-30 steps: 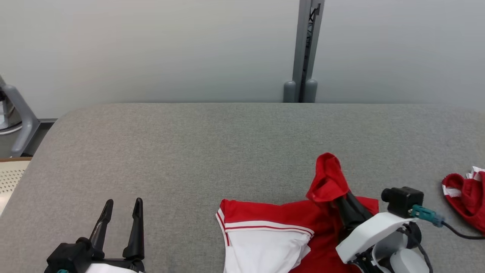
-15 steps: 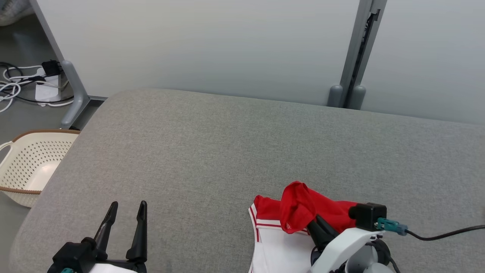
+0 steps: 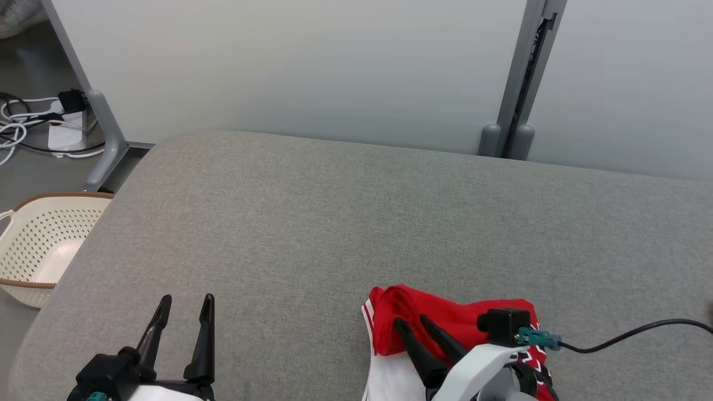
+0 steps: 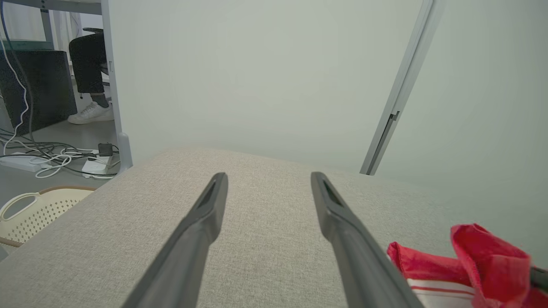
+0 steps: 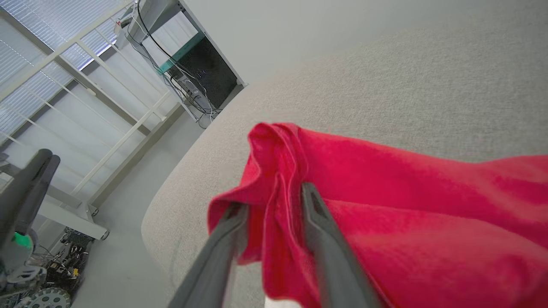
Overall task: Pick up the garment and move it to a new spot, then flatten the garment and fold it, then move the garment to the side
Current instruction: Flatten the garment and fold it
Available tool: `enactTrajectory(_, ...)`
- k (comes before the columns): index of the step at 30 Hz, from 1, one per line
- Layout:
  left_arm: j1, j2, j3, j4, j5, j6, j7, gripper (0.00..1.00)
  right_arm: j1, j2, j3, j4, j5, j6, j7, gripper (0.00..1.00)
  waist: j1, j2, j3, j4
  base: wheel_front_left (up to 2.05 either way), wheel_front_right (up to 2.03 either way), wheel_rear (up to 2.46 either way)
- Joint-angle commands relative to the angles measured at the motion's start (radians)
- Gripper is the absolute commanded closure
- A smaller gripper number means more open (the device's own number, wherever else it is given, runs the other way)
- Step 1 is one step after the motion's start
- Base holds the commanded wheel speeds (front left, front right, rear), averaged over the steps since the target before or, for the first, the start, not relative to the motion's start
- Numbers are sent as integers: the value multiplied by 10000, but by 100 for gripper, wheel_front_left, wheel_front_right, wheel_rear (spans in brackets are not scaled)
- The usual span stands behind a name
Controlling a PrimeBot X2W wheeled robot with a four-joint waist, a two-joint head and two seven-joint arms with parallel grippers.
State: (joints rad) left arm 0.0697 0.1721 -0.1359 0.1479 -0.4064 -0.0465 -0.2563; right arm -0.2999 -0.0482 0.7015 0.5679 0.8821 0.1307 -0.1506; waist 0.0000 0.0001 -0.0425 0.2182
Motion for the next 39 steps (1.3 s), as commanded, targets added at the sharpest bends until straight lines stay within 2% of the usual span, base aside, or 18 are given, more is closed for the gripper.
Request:
enactTrajectory(1, -178, 37, 9, -15, -28, 54, -16, 0, -118, -57, 72, 40, 118, 3, -96, 0, 0, -1, -9, -69, 0, 0, 0)
enactTrajectory(8, 16, 32, 92, -84, -74, 163, -36, 0, -421, -59, 230, -627, 769, 3, -458, 0, 0, -1, -74, -524, 0, 0, 0)
enactTrajectory(13, 97, -17, 143, -155, -107, 207, -60, 0, -375, -651, -330, -1713, 928, 3, -625, 0, 0, -1, -138, -874, 0, 0, 0)
enactTrajectory(19, 183, -17, 226, -248, -106, 238, -72, 0, -110, -1619, -1617, -2663, 385, 3, -697, 0, 0, -1, -213, -1261, 0, 0, 0)
enactTrajectory(23, 135, -32, 264, -338, -67, 245, -78, 0, 166, -2058, -2660, -2746, -314, 3, -612, 0, 0, -1, -217, -1423, 0, 0, 0)
enactTrajectory(25, 103, -44, 338, -429, -24, 263, -87, 0, 400, -2292, -3422, -2599, -1065, 3, -603, 0, 0, -1, -203, -1497, 0, 0, 0)
enactTrajectory(29, 116, -70, 404, -498, 23, 284, -91, 0, 647, -2276, -4092, -2377, -1842, 3, -604, 0, 0, -1, -176, -1538, 0, 0, 0)
enactTrajectory(32, 116, -94, 450, -524, 42, 265, -90, 0, 805, -2017, -4536, -2308, -2366, 3, -519, 0, 0, -1, -155, -1546, 0, 0, 0)
enactTrajectory(38, 54, -154, 457, -489, 119, 154, -93, 0, 1017, -1596, -4858, -2373, -3015, 3, -186, 0, 0, -1, -139, -1457, 0, 0, 0)
enactTrajectory(39, 52, -162, 460, -476, 123, 137, -94, 0, 1037, -1554, -4890, -2385, -3086, 3, -134, 6, 0, -1, -140, -1427, 0, 0, 0)
